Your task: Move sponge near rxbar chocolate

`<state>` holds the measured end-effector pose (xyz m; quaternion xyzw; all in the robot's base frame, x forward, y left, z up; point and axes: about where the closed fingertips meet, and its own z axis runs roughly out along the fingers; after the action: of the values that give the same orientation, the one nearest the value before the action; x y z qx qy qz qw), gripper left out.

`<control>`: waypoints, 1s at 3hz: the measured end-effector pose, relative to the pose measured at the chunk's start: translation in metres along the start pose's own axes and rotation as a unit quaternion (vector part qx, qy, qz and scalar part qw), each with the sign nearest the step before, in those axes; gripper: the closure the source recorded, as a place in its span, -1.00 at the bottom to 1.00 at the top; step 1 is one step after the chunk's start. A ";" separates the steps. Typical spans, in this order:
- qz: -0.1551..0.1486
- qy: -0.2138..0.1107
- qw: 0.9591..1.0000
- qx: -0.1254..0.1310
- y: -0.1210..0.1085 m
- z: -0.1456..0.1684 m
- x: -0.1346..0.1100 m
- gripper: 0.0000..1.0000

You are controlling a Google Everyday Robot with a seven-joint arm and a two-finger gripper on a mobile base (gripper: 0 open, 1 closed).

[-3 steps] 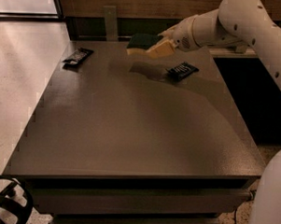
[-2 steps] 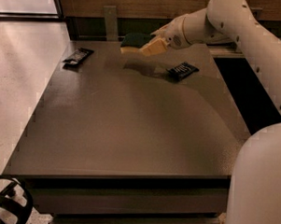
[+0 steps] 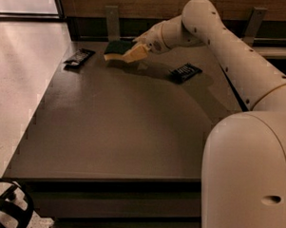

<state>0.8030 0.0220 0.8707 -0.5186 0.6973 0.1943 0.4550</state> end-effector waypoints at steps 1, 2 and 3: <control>-0.008 0.001 1.000 -0.014 0.008 0.030 -0.008 1.00; -0.019 0.005 0.999 -0.029 0.014 0.056 -0.021 1.00; -0.032 0.010 0.998 -0.047 0.012 0.071 -0.021 1.00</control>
Offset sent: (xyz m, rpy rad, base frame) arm 0.0239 0.0876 -0.0100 -0.0406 0.0008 0.1037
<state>0.8243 0.0908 0.8498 -0.5632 0.6753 0.2073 0.4287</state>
